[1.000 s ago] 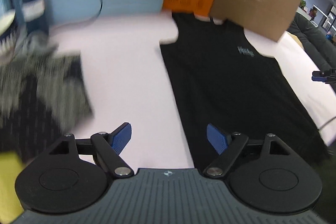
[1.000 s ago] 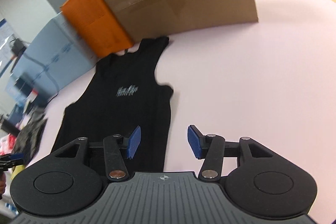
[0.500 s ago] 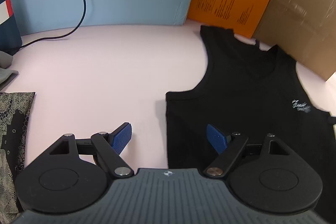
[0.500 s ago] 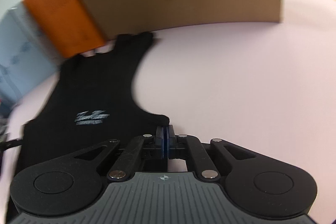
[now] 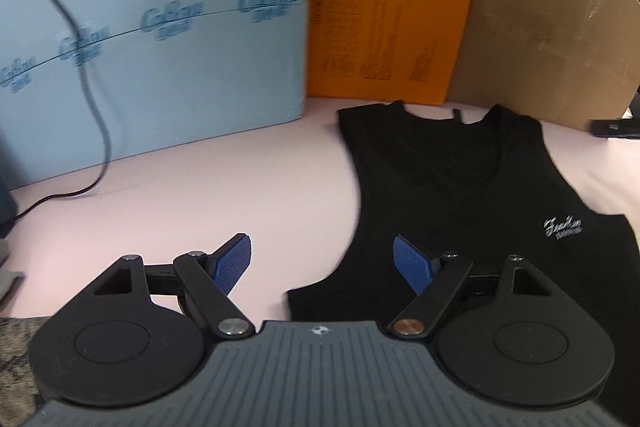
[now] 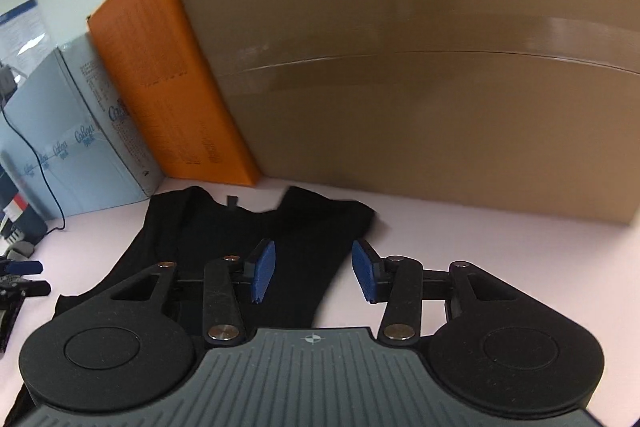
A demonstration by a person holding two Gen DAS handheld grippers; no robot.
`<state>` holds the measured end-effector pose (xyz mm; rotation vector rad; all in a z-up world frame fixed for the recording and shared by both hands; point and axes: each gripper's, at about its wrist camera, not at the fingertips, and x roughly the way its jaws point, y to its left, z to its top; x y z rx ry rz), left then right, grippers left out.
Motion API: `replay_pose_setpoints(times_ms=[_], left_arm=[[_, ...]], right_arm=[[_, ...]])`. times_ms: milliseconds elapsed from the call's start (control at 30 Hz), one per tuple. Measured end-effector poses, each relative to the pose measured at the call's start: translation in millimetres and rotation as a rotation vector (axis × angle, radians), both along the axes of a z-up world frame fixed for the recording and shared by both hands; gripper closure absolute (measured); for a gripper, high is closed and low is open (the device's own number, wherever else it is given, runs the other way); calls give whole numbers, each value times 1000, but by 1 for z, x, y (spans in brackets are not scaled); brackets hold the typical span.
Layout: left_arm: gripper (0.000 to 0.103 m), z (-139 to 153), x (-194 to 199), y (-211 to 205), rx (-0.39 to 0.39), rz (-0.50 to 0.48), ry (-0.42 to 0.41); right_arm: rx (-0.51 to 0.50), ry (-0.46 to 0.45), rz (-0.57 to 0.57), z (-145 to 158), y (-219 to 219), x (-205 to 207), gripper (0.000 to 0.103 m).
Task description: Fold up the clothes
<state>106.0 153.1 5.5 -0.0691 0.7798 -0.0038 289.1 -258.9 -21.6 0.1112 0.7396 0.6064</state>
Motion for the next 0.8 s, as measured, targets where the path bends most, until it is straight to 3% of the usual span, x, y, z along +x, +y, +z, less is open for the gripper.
replay_pose_setpoints(times_ms=[100,233,433,500,533,567,667,733,800], left_arm=[[27,-15,2,-27,-41,-26,27],[27,-31,-2,-56,-3,-85,68],[27,-14,25,-48,-9,-91,-32],[36,-10,51,-45,-14,-68,-55],[45,-10,67,-45,-17,-53,-50],[51,-11,84,-45,-23,-37,-40],[63,-16,124,-48,-16,26,-37],[74,-23,146,-48,0,49,-30],[79,-35,171,-49,52,71,37]], right_arm=[[-36,20,53,-21,39,33,64],[-109,18,56,-47,72,70,64],[-108,-83,63,-37,78,66,63],[-145,-74,46,-38,75,63,61],[-164,-69,37,-39,73,62,61],[-177,-26,-5,-43,68,64,61],[-107,-30,-103,-39,50,54,59],[-85,-23,-62,-34,48,42,51],[-75,1,-14,-34,49,33,46]])
